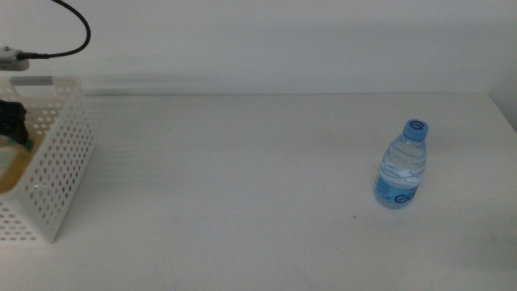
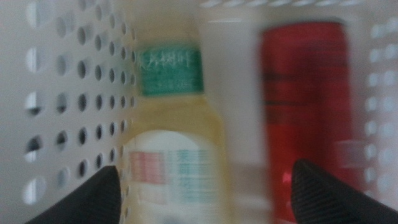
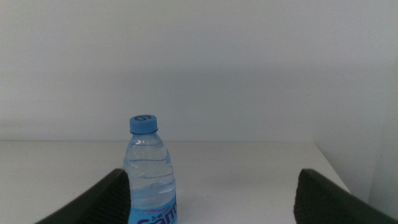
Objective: Use arms to grab the bottles and put them into the dustbin to the left of the table.
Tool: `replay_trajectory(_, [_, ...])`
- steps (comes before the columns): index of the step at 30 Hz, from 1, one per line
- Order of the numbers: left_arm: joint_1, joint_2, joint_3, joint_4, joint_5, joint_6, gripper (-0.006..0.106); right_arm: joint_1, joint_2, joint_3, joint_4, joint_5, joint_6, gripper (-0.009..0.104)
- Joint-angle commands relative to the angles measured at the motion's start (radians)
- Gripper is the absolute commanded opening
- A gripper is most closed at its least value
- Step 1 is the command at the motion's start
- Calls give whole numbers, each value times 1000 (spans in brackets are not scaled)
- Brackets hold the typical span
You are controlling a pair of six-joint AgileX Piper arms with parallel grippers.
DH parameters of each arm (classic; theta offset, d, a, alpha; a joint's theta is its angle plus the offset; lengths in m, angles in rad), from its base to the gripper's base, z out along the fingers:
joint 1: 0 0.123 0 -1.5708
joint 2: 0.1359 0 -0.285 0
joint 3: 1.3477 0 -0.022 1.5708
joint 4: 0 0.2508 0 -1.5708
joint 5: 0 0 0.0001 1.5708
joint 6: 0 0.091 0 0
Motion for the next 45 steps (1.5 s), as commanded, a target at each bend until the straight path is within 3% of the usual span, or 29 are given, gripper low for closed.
replay_trajectory(1, [-5, -71, -33, -14, -23, -16, 90, -6, -27, -8, -10, -77, -9, 71])
replay_trajectory(18, [-117, -295, -30, -163, 48, -53, 90, -6, -27, -8, -10, -77, -9, 71])
replay_trajectory(30, [-315, -481, -15, -182, 124, -58, 90, -6, -27, -8, -10, -77, -9, 71])
replay_trajectory(39, [-515, -731, 337, -180, -251, -83, 90, -6, -27, -8, -10, -77, -9, 71])
replay_trajectory(45, [-562, -892, 514, -168, -296, -150, 90, -6, -27, -8, -10, -77, -9, 71])
